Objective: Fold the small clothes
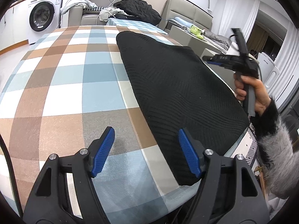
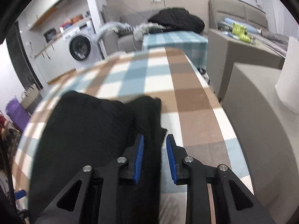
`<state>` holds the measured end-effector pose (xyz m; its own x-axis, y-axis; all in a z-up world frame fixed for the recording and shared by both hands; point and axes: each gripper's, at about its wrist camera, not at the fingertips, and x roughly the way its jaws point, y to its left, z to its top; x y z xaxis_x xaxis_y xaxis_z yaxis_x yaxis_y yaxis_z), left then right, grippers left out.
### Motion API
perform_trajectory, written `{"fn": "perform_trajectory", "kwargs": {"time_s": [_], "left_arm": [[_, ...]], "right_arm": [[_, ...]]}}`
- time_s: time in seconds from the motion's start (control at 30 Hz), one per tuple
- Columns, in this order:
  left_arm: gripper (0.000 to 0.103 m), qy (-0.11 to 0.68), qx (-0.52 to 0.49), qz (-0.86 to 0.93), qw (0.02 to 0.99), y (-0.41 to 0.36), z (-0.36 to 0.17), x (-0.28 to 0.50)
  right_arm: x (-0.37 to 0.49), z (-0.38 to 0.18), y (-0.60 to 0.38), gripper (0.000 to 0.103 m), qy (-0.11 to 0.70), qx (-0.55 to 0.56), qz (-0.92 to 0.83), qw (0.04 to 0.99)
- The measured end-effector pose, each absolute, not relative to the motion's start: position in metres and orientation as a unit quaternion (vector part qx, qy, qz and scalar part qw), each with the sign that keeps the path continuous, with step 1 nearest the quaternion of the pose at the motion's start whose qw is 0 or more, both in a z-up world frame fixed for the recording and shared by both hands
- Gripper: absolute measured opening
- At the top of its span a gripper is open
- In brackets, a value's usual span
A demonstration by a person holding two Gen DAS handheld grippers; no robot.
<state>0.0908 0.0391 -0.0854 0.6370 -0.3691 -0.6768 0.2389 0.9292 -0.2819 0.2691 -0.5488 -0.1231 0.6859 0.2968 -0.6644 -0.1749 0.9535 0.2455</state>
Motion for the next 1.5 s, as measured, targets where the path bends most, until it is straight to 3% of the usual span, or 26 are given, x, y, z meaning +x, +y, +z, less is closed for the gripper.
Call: {"fn": "perform_trajectory", "kwargs": {"time_s": [0.3, 0.33, 0.37, 0.43, 0.5, 0.57, 0.87, 0.97, 1.03, 1.07, 1.1, 1.17, 1.37, 1.43, 1.5], "left_arm": [[0.068, 0.391, -0.081, -0.17, 0.901, 0.037, -0.086, 0.093], [0.068, 0.392, -0.081, -0.169, 0.901, 0.037, -0.086, 0.094], [0.068, 0.393, -0.082, -0.169, 0.9, 0.037, -0.087, 0.094], [0.068, 0.394, -0.083, -0.167, 0.9, 0.038, -0.088, 0.096], [0.068, 0.397, -0.085, -0.166, 0.899, 0.039, -0.09, 0.097], [0.068, 0.398, -0.084, -0.164, 0.899, 0.04, -0.09, 0.096], [0.068, 0.4, -0.088, -0.17, 0.896, 0.037, -0.09, 0.095], [0.068, 0.405, -0.087, -0.167, 0.895, 0.032, -0.092, 0.095], [0.068, 0.405, -0.091, -0.166, 0.894, 0.032, -0.092, 0.094], [0.068, 0.407, -0.093, -0.167, 0.893, 0.031, -0.092, 0.093], [0.068, 0.408, -0.096, -0.169, 0.892, 0.031, -0.092, 0.094], [0.068, 0.414, -0.106, -0.176, 0.887, 0.028, -0.094, 0.095], [0.068, 0.414, -0.116, -0.193, 0.882, 0.012, -0.095, 0.097], [0.06, 0.413, -0.11, -0.196, 0.883, 0.004, -0.096, 0.099], [0.04, 0.412, -0.102, -0.19, 0.885, -0.001, -0.096, 0.101]], "right_arm": [[0.312, -0.138, -0.522, 0.025, 0.433, 0.144, 0.2, 0.867], [0.318, -0.139, -0.518, 0.023, 0.438, 0.142, 0.2, 0.865], [0.32, -0.135, -0.513, 0.012, 0.428, 0.13, 0.204, 0.871], [0.317, -0.12, -0.503, 0.011, 0.388, 0.108, 0.229, 0.886], [0.321, -0.118, -0.496, 0.012, 0.403, 0.071, 0.195, 0.891], [0.32, -0.124, -0.496, 0.02, 0.438, 0.055, 0.176, 0.88], [0.164, -0.137, -0.526, 0.027, 0.429, 0.125, 0.287, 0.847], [0.122, -0.141, -0.52, 0.016, 0.401, 0.066, 0.237, 0.882], [0.105, -0.142, -0.524, 0.016, 0.396, 0.066, 0.222, 0.889], [0.097, -0.141, -0.529, 0.023, 0.392, 0.075, 0.224, 0.889], [0.093, -0.141, -0.533, 0.037, 0.391, 0.078, 0.223, 0.889], [0.089, -0.144, -0.542, 0.049, 0.384, 0.088, 0.212, 0.894], [0.096, -0.16, -0.563, 0.049, 0.398, 0.124, 0.198, 0.887], [0.101, -0.165, -0.562, 0.049, 0.406, 0.126, 0.196, 0.884], [0.105, -0.167, -0.563, 0.043, 0.406, 0.135, 0.197, 0.882]]}}
